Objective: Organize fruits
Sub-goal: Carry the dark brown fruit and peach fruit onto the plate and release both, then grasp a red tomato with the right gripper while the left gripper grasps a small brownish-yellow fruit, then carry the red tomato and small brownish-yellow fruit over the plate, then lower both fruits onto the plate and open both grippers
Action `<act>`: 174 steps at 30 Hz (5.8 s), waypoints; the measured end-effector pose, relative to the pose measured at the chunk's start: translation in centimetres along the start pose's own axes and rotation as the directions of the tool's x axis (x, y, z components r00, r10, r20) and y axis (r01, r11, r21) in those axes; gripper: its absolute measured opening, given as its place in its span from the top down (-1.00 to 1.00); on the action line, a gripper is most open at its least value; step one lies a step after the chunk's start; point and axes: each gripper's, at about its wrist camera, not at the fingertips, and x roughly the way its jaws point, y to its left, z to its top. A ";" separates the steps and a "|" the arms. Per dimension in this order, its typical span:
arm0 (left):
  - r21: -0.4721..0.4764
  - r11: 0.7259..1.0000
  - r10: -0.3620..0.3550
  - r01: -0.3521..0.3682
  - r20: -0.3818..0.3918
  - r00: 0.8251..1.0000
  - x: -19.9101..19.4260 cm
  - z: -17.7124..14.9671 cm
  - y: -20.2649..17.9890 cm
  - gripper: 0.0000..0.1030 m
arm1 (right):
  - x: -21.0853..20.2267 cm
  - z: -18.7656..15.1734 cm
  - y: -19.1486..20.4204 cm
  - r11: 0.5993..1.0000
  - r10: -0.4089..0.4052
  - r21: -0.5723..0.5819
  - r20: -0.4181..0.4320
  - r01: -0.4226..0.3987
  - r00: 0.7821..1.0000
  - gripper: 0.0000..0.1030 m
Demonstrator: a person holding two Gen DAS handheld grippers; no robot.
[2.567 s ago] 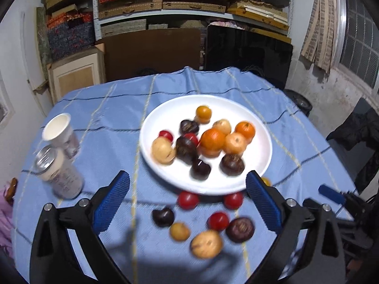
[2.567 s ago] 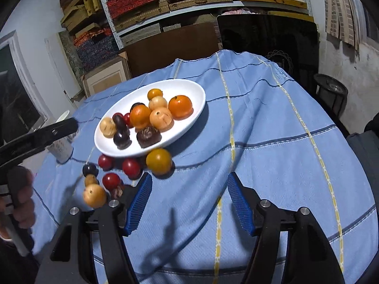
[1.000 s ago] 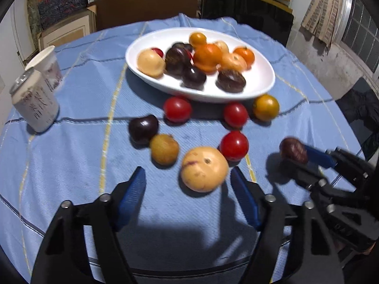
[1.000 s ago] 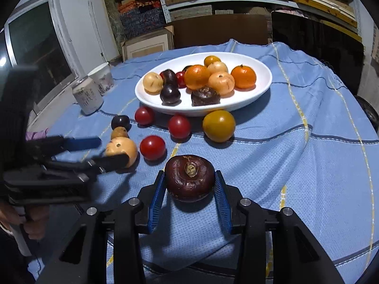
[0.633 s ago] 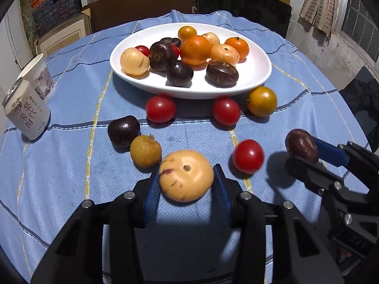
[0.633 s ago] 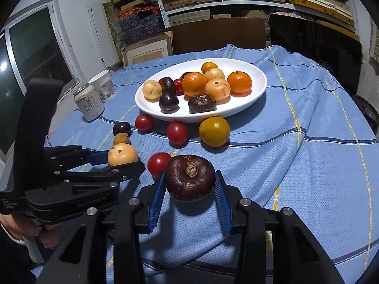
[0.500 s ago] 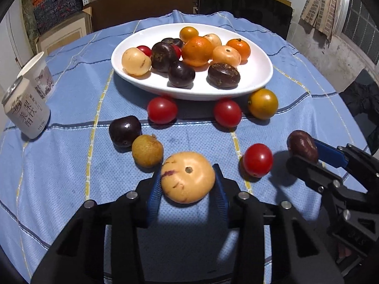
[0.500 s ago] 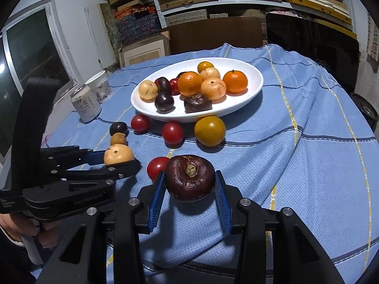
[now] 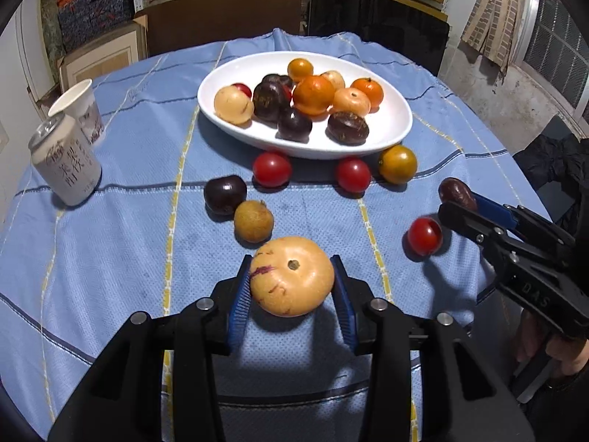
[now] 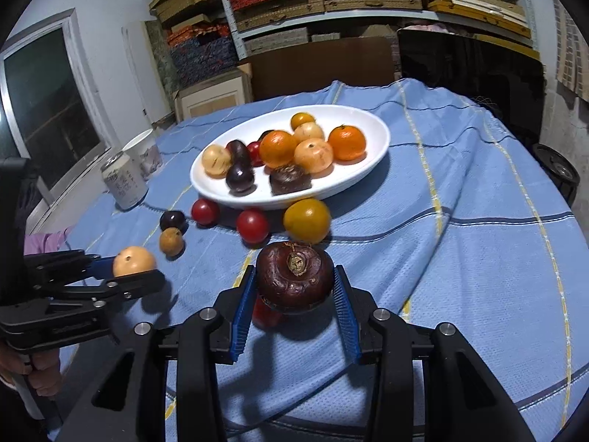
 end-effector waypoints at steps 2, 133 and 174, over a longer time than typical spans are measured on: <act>0.007 1.000 -0.001 0.001 0.014 1.000 -0.4 0.2 0.1 0.22 | -0.1 0.1 -0.1 1.000 0.000 0.010 0.009 0.000 1.000 0.19; -0.021 0.999 0.028 -0.026 0.097 0.995 1.0 10.0 1.1 0.49 | 2.2 9.1 0.8 0.978 0.187 0.098 -0.003 -0.186 0.982 0.43; -0.023 0.998 0.068 -0.066 0.111 0.991 4.4 12.8 0.8 -0.12 | 5.2 12.9 0.1 0.995 0.085 0.045 0.047 -0.087 0.995 -0.08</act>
